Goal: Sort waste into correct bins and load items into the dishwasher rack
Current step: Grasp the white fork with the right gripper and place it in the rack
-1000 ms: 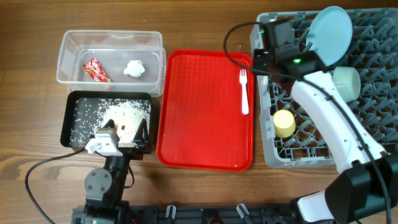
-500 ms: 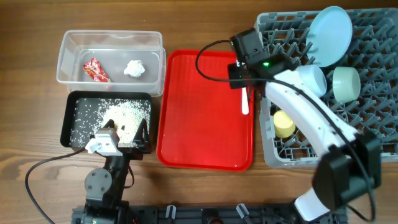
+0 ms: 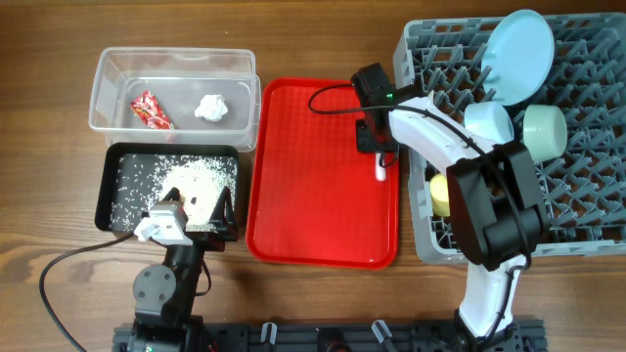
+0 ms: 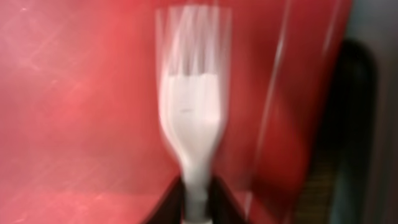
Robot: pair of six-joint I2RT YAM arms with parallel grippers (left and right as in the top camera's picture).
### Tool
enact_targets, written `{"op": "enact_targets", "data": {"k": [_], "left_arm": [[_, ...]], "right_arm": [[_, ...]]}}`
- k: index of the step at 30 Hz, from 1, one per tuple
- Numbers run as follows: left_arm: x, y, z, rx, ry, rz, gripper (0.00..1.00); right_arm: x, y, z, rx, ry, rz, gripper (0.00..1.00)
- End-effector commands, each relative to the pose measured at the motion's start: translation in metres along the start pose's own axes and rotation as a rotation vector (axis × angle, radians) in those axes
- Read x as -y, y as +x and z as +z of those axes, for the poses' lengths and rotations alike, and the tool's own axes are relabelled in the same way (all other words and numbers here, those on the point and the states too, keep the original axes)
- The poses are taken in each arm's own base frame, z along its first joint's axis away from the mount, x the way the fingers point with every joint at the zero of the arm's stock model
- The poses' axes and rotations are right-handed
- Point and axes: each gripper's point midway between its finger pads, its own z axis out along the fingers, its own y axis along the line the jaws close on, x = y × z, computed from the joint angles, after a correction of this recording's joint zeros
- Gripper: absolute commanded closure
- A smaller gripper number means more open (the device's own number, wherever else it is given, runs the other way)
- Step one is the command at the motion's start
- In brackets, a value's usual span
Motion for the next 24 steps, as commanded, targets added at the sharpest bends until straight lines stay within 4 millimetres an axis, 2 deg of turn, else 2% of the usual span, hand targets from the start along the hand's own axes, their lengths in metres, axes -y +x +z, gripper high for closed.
{"op": "enact_targets", "data": {"k": [1, 3, 4, 6, 7, 9, 10, 11, 12, 14, 15, 16, 17, 19, 21, 23, 24], "left_arm": [[0.000, 0.001, 0.000, 0.000, 0.005, 0.005, 0.00], [0.000, 0.001, 0.000, 0.000, 0.005, 0.005, 0.00], [0.000, 0.001, 0.000, 0.000, 0.005, 0.005, 0.00], [0.000, 0.001, 0.000, 0.000, 0.005, 0.005, 0.00], [0.000, 0.001, 0.000, 0.000, 0.005, 0.005, 0.00], [0.000, 0.001, 0.000, 0.000, 0.005, 0.005, 0.00], [0.000, 0.001, 0.000, 0.000, 0.005, 0.005, 0.00], [0.000, 0.001, 0.000, 0.000, 0.005, 0.005, 0.00], [0.000, 0.001, 0.000, 0.000, 0.005, 0.005, 0.00], [0.000, 0.001, 0.000, 0.000, 0.005, 0.005, 0.00], [0.000, 0.001, 0.000, 0.000, 0.005, 0.005, 0.00], [0.000, 0.001, 0.000, 0.000, 0.005, 0.005, 0.00], [0.000, 0.001, 0.000, 0.000, 0.005, 0.005, 0.00], [0.000, 0.001, 0.000, 0.000, 0.005, 0.005, 0.00], [0.000, 0.001, 0.000, 0.000, 0.005, 0.005, 0.00], [0.000, 0.001, 0.000, 0.000, 0.005, 0.005, 0.00], [0.000, 0.001, 0.000, 0.000, 0.005, 0.005, 0.00]], "right_arm": [[-0.011, 0.012, 0.003, -0.054, -0.065, -0.005, 0.96], [-0.010, -0.002, -0.027, 0.026, -0.084, -0.012, 0.96], [-0.006, -0.016, -0.059, 0.113, -0.095, -0.012, 0.96], [0.008, -0.033, -0.101, 0.232, -0.081, -0.011, 0.96], [0.024, -0.042, -0.129, 0.314, -0.047, -0.003, 0.96], [0.060, -0.054, -0.164, 0.420, 0.036, 0.000, 0.96], [0.074, -0.059, -0.172, 0.445, 0.062, -0.031, 0.96], [0.088, -0.061, -0.169, 0.439, 0.083, -0.045, 0.96], [0.098, -0.060, -0.160, 0.411, 0.096, -0.045, 0.96], [0.101, -0.057, -0.135, 0.339, 0.073, -0.052, 0.92], [0.095, -0.054, -0.126, 0.313, 0.046, -0.080, 0.81], [0.091, -0.053, -0.122, 0.301, 0.028, -0.085, 0.54], [0.091, -0.055, -0.125, 0.312, 0.026, -0.076, 0.50], [0.093, -0.062, -0.154, 0.383, 0.016, -0.046, 0.47], [0.089, -0.062, -0.206, 0.486, -0.041, -0.045, 0.47], [0.069, -0.047, -0.262, 0.586, -0.180, -0.083, 0.46], [0.057, -0.032, -0.293, 0.637, -0.267, -0.112, 0.40]]}}
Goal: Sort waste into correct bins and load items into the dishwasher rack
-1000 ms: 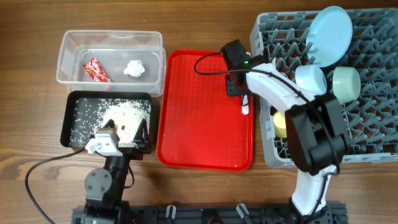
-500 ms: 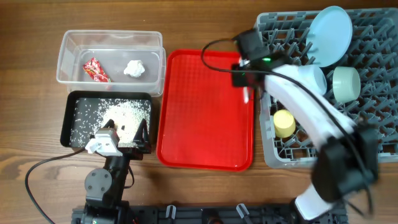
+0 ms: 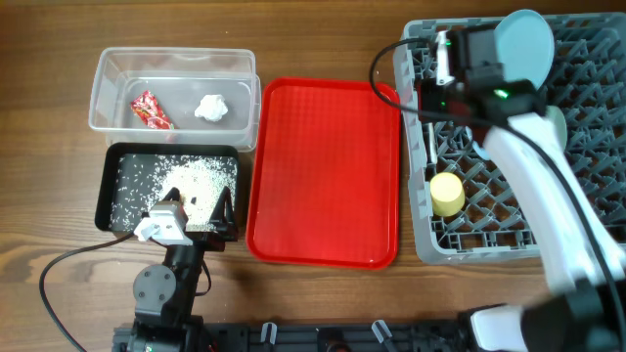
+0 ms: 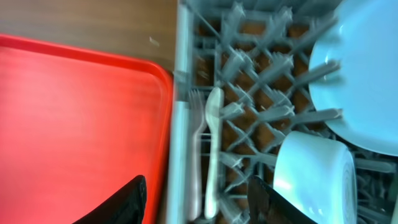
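Note:
In the right wrist view a white plastic fork [image 4: 198, 149] and a white spoon [image 4: 213, 143] lie side by side in the grey dishwasher rack [image 4: 183, 124], just inside its left wall. My right gripper [image 4: 199, 202] hangs open above them, holding nothing; overhead it is at the rack's far left corner [image 3: 442, 49]. My left gripper [image 3: 191, 210] rests at the near edge of the black tray [image 3: 108, 186] of white crumbs, and its fingers look spread. The red tray [image 3: 323, 176] is bare.
A clear bin [image 3: 108, 73] at the far left holds a red wrapper [image 3: 152, 110] and a crumpled white tissue [image 3: 210, 107]. The rack carries a light blue plate [image 3: 523, 39], a white cup [image 4: 314, 174] and a yellow cup [image 3: 447, 194].
My right gripper was shut on the white fork over the red tray's right side. It has moved to the rack's far left corner and stands open, with the fork lying in the rack.

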Robot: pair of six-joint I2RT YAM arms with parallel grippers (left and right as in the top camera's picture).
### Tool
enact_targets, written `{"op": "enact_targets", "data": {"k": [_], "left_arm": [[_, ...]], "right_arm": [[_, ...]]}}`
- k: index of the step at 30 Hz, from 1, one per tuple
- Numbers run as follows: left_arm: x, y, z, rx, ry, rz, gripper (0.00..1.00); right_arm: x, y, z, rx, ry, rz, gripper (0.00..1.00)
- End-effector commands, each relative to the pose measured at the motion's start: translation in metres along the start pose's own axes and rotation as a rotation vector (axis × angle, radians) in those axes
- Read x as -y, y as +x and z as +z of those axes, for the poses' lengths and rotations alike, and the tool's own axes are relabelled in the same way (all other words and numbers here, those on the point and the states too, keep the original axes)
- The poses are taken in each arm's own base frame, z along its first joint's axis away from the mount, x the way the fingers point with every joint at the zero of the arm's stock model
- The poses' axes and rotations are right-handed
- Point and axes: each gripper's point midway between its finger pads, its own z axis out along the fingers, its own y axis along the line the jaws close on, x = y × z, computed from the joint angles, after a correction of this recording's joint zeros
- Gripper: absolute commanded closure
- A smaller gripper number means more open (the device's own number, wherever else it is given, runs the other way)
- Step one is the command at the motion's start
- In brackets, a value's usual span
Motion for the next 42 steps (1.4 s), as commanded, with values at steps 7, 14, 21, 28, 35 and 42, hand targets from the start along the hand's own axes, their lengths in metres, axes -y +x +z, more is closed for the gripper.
{"op": "enact_targets", "data": {"k": [7, 14, 21, 28, 35, 42], "left_arm": [[0.000, 0.001, 0.000, 0.000, 0.005, 0.005, 0.00], [0.000, 0.001, 0.000, 0.000, 0.005, 0.005, 0.00], [0.000, 0.001, 0.000, 0.000, 0.005, 0.005, 0.00], [0.000, 0.001, 0.000, 0.000, 0.005, 0.005, 0.00], [0.000, 0.001, 0.000, 0.000, 0.005, 0.005, 0.00], [0.000, 0.001, 0.000, 0.000, 0.005, 0.005, 0.00]], "right_arm": [[-0.035, 0.003, -0.248, 0.514, -0.328, -0.041, 0.00], [-0.013, 0.050, -0.283, 0.557, -0.199, -0.172, 0.00], [-0.005, 0.050, -0.244, 0.703, -0.120, -0.178, 0.00], [-0.010, 0.110, -0.152, 0.821, -0.114, -0.174, 0.00], [-0.013, 0.139, -0.098, 0.942, -0.109, -0.158, 0.00], [-0.011, 0.146, -0.072, 0.965, -0.092, -0.151, 0.00]]}}
